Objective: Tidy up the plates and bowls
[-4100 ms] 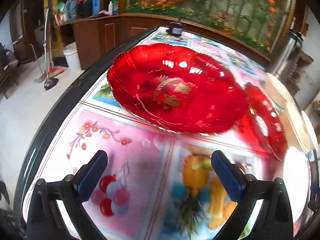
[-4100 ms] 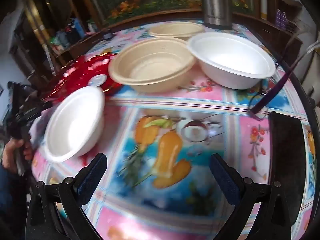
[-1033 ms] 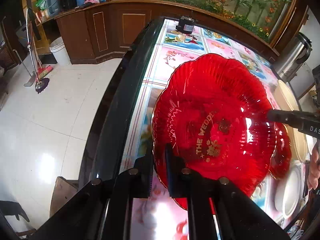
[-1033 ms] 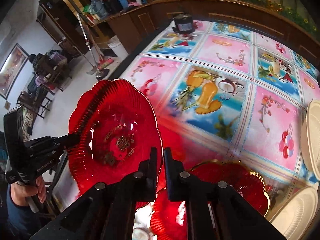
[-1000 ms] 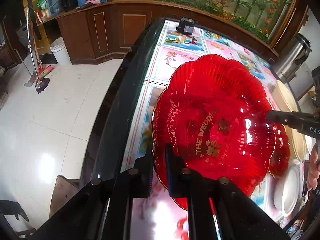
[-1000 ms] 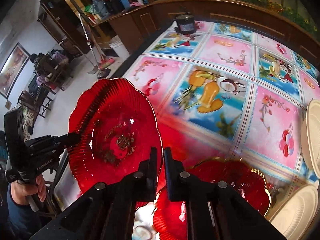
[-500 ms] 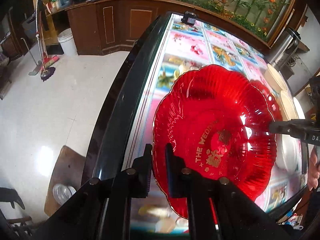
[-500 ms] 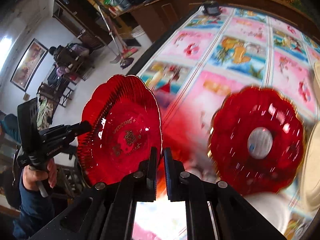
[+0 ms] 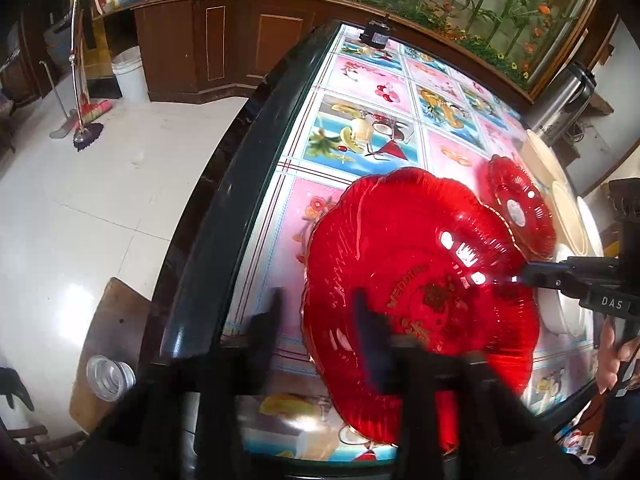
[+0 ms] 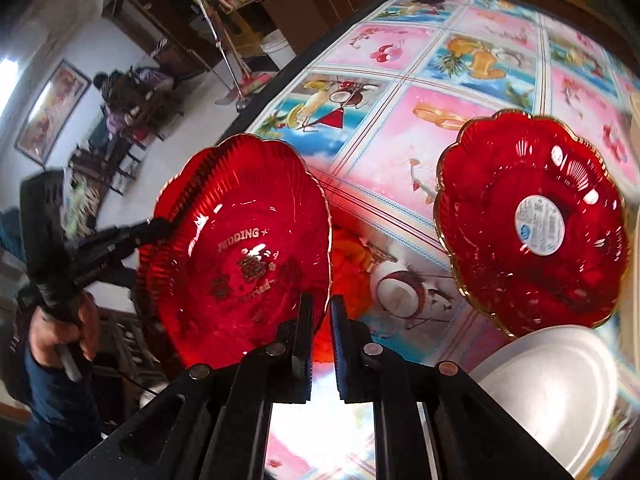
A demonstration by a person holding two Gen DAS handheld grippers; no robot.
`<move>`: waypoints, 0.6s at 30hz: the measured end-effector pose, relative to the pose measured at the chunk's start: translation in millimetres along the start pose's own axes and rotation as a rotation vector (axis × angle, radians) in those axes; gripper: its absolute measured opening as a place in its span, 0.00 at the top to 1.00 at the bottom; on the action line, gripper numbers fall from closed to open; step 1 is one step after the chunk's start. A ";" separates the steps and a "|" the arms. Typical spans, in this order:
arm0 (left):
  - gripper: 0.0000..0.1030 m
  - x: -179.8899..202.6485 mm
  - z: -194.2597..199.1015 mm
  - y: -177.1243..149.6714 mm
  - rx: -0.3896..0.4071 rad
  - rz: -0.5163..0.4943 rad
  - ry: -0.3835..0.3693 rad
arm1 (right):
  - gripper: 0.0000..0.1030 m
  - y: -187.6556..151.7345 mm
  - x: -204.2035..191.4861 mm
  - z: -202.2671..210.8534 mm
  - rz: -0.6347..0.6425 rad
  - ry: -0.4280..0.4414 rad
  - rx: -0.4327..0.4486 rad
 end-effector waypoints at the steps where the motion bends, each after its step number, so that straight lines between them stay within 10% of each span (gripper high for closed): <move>1: 0.40 -0.1 3.6 -0.5 0.016 0.002 -0.002 | 0.88 0.0 1.3 2.9 -0.005 0.001 0.004; 18: 0.40 79.2 43.8 5.3 0.095 -0.146 -0.121 | 0.88 -54.6 85.1 57.0 -0.133 -0.108 0.002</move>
Point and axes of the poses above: each gripper's, at about its wrist camera, not at the fingertips, and z roughly against the way its jaws point, x to its right, y to its top, the point moved 6 cm from there along -z, roughly the way its jaws point, and after that the axes turned 1 degree about y, right-handed, at the moved point
